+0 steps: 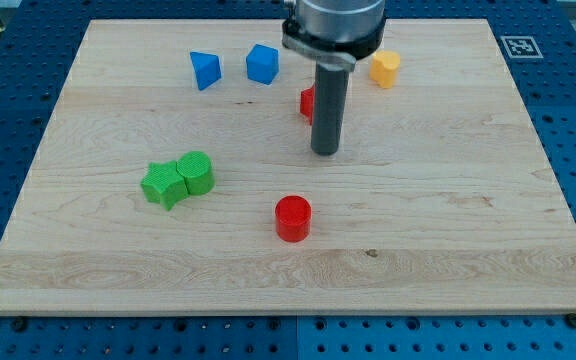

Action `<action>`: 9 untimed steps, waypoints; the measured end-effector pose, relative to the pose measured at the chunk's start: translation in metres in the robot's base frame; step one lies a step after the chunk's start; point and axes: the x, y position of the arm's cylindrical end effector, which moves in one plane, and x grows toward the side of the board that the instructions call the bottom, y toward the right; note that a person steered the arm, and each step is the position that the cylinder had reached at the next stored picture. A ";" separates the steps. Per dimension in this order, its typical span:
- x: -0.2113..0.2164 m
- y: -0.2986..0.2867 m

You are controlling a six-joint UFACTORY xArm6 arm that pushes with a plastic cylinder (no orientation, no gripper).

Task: Slide red circle slightly up and right

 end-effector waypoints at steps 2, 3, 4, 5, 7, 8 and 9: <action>0.051 -0.062; 0.096 -0.076; 0.135 -0.070; 0.136 -0.052; 0.102 -0.013; 0.090 -0.009; 0.095 -0.019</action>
